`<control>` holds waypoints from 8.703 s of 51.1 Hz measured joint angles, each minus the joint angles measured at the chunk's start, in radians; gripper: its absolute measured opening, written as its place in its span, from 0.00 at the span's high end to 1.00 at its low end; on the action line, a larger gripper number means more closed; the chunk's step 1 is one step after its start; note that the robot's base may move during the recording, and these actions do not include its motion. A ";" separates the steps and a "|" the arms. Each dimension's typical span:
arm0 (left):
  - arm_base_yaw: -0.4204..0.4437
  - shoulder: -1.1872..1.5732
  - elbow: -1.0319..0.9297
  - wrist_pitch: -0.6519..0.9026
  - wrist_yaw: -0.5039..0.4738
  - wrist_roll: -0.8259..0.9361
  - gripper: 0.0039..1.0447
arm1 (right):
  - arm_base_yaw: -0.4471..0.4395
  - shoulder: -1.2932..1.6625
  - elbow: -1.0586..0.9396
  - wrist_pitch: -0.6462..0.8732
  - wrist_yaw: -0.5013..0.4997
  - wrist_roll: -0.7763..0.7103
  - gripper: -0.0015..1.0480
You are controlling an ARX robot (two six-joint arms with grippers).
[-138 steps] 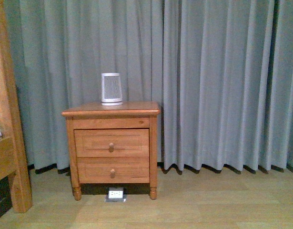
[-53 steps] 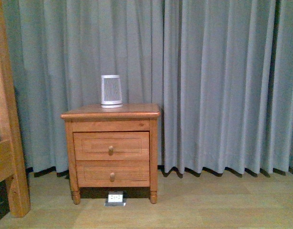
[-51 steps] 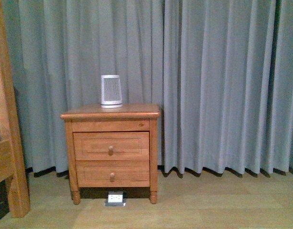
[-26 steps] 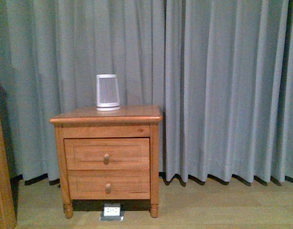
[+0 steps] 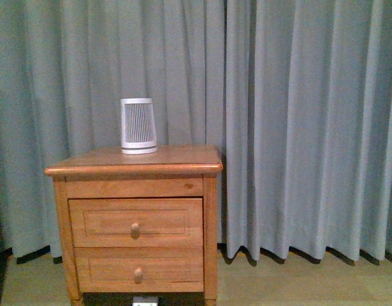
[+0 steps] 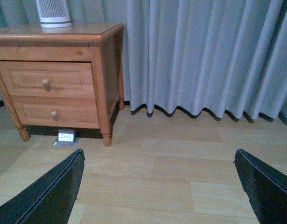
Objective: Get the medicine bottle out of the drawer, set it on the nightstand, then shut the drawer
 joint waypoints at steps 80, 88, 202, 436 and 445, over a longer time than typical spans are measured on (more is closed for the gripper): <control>0.047 0.365 0.082 -0.020 0.103 -0.196 0.06 | 0.000 0.000 0.000 0.000 0.000 0.000 0.07; 0.066 0.753 0.140 0.364 0.101 -0.187 0.06 | 0.000 0.000 0.000 0.000 0.000 0.000 0.07; -0.125 2.603 1.523 0.826 0.000 0.045 0.06 | 0.000 0.000 0.000 0.000 0.000 0.000 0.07; -0.001 0.003 0.001 -0.004 -0.002 -0.005 0.64 | 0.000 0.000 0.000 0.000 0.000 0.000 0.07; -0.001 0.003 0.001 -0.003 0.002 -0.004 0.36 | 0.000 0.000 0.000 0.000 0.004 0.000 0.07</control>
